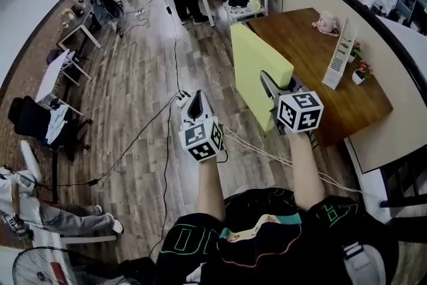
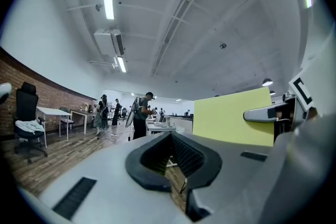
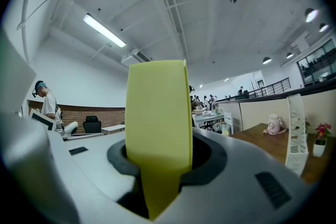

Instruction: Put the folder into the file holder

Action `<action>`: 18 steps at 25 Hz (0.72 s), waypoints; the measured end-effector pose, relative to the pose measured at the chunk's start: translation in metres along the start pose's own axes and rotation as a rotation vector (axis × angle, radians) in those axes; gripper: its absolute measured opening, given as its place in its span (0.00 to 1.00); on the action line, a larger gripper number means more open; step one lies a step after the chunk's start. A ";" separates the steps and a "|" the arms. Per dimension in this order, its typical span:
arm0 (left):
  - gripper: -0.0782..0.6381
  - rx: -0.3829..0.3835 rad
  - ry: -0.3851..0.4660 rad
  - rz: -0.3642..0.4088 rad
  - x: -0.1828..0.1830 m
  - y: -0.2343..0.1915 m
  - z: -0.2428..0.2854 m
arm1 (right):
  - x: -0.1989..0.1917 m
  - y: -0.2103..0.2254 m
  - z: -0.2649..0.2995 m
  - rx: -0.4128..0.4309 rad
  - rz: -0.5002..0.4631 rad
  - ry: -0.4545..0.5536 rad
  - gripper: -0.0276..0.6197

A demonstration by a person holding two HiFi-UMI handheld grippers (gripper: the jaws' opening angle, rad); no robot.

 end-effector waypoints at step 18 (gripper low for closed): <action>0.10 -0.003 0.070 -0.017 0.009 -0.035 0.107 | 0.009 0.048 0.095 -0.004 -0.019 0.048 0.28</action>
Point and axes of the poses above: the fingertips, and each gripper's own axes: z forward along the fingers, y to its right, x out of its top, the point moved 6 cm from there along -z, backward along the fingers, and after that the axes turned 3 degrees about -z, right-handed, at the moved point
